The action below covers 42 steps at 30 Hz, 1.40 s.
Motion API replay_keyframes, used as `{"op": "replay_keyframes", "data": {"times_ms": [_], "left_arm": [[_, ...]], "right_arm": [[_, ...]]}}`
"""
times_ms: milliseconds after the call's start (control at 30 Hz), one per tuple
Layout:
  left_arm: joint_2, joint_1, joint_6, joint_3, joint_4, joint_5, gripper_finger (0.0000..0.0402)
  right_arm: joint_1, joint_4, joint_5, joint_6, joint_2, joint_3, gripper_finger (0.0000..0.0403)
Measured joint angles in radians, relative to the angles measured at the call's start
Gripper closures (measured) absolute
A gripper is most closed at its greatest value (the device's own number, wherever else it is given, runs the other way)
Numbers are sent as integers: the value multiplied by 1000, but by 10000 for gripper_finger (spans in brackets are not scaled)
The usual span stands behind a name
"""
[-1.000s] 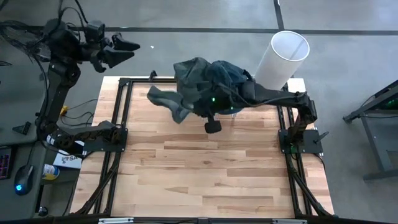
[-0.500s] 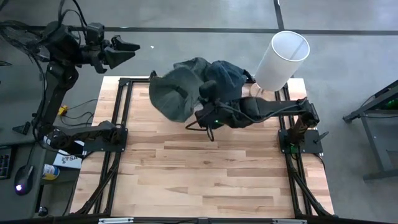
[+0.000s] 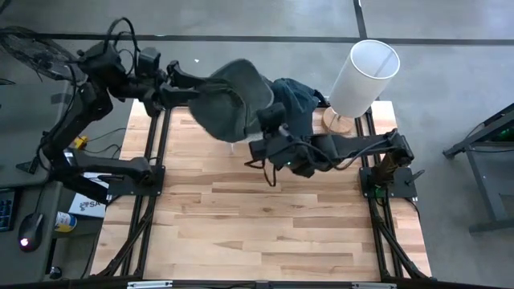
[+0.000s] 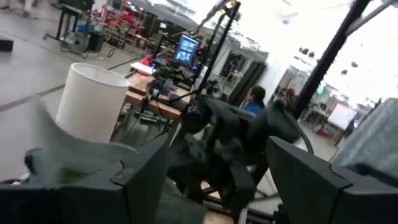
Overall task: Pick & Place hat
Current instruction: Stack the dark green cap on the dark green cap on the shelf
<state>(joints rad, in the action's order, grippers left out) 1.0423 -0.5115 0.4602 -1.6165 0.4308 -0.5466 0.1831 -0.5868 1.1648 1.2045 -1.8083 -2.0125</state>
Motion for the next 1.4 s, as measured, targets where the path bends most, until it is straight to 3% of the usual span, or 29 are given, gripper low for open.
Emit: {"op": "replay_keyframes", "data": {"times_ms": [200, 400, 567, 867, 1033, 1267, 1400], "left_arm": [[41, 144, -187, 0, 25, 107, 138], [40, 290, -709, 0, 21, 235, 138], [41, 436, -1086, 0, 29, 464, 138], [89, 604, -1439, 0, 229, 974, 138], [127, 640, -1616, 0, 216, 1235, 138], [135, 645, -1739, 0, 233, 1407, 138], [126, 645, -1739, 0, 261, 1424, 138]], "right_arm": [[-7, 35, 16, 7, 28, -3, 399], [-19, 16, -30, -70, 35, -1, 399], [-40, -22, -89, -208, 41, -2, 399], [-95, -87, -219, -444, 65, -2, 399], [-110, -105, -274, -475, 65, -2, 399], [-138, -161, -311, -559, 64, -2, 399], [-158, -220, -327, -624, 68, -2, 399]]}}
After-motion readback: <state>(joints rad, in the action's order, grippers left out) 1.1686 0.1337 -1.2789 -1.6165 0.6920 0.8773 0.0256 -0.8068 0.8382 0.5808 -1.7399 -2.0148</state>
